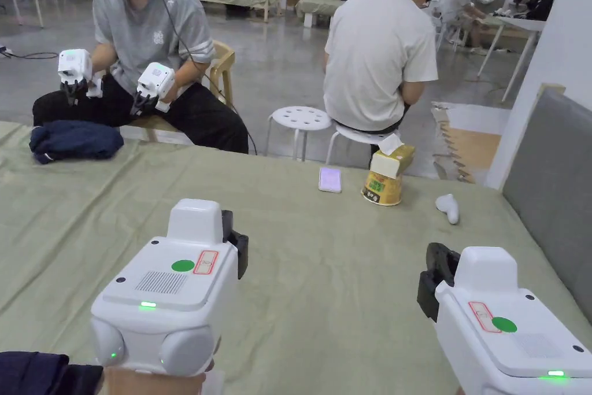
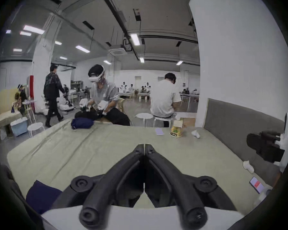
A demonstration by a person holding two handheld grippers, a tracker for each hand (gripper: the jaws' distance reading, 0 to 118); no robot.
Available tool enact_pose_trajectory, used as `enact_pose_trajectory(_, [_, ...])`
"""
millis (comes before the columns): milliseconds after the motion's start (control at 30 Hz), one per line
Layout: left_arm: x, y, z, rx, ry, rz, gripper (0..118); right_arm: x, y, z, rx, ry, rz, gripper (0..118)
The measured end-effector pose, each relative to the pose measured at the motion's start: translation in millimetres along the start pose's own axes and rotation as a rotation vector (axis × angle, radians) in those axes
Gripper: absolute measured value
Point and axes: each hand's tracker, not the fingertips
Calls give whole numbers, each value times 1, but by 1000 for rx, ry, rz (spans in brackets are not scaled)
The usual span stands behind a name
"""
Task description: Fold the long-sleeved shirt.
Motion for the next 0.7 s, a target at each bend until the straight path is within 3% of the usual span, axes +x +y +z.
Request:
enact_pose_trajectory(267, [2, 3, 1, 40, 33, -45, 4, 16, 6, 8, 47, -62, -8, 0])
enact_pose_trajectory(333, [0, 6, 1, 41, 26, -61, 11, 15, 7, 8, 58, -60, -16, 0])
enact_pose_trajectory(367, [1, 7, 1, 46, 26, -58, 24, 15, 7, 9, 62, -58, -18, 1])
enact_pose_trajectory(400, [2, 8, 2, 51, 31, -65, 38, 15, 8, 10, 68, -59, -22, 14])
enact_pose_trajectory(433, [1, 9, 3, 59, 31, -67, 60, 14, 8, 11, 75, -60, -22, 42])
enact_pose_trajectory(467, [2, 10, 3, 66, 33, -66, 87, 15, 8, 10, 81, -61, -21, 81])
enact_pose_trajectory(500, [2, 11, 4, 66, 33, -68, 102, 14, 9, 11, 94, -69, -24, 106])
enact_pose_trajectory(533, [3, 12, 5, 75, 42, -67, 111, 14, 10, 11, 99, -74, -28, 118])
enact_pose_trajectory(600, [3, 14, 12, 131, 42, -78, 111, 16, 13, 14, 145, -79, -52, 118])
enact_pose_trajectory(700, [5, 19, 13, 121, 23, -84, 111, 15, 20, 12, 137, -104, -28, 118])
